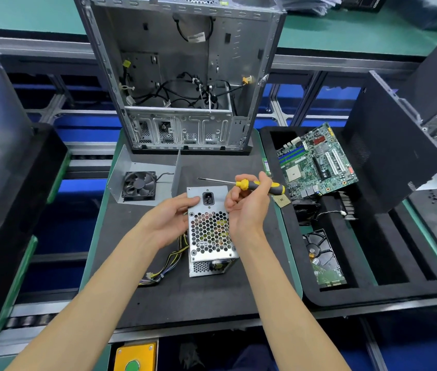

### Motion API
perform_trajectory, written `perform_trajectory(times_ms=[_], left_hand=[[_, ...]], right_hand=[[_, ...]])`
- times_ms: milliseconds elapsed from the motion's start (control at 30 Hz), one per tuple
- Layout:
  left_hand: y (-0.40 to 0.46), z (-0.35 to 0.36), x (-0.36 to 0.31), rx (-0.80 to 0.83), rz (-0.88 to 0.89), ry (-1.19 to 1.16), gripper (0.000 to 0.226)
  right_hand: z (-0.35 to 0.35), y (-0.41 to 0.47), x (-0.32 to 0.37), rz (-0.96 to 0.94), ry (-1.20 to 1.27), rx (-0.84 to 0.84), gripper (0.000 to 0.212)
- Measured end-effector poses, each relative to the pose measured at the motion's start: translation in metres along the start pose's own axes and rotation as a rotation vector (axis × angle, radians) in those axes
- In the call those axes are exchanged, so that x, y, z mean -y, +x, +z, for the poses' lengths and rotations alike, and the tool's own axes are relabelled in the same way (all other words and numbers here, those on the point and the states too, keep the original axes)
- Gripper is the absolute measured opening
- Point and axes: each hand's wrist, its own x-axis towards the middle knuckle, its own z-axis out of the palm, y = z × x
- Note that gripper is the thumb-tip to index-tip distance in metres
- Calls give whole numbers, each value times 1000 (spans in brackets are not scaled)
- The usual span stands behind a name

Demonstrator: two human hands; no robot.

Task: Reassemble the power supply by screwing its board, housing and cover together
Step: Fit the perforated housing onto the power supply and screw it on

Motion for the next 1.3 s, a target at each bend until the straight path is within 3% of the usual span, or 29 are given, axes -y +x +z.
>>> perform_trajectory(times_ms=[367, 533, 800, 1067, 1300], left_hand=[[6, 2, -11, -111, -37, 59, 14], [1, 2, -11, -87, -92, 18, 49], [0, 4, -8, -114, -113, 33, 39], [-1, 8, -3, -120, -51, -71, 59], [-6, 3, -2, -109, -61, -52, 52]], right_hand=[[0, -2, 0, -1, -51, -6, 58], [-1, -1, 1, -7, -40, -9, 59], [-3, 3, 0, -15, -30, -9, 58], [-3, 2, -2, -20, -48, 3, 57], [0, 0, -2, -9, -38, 8, 57]])
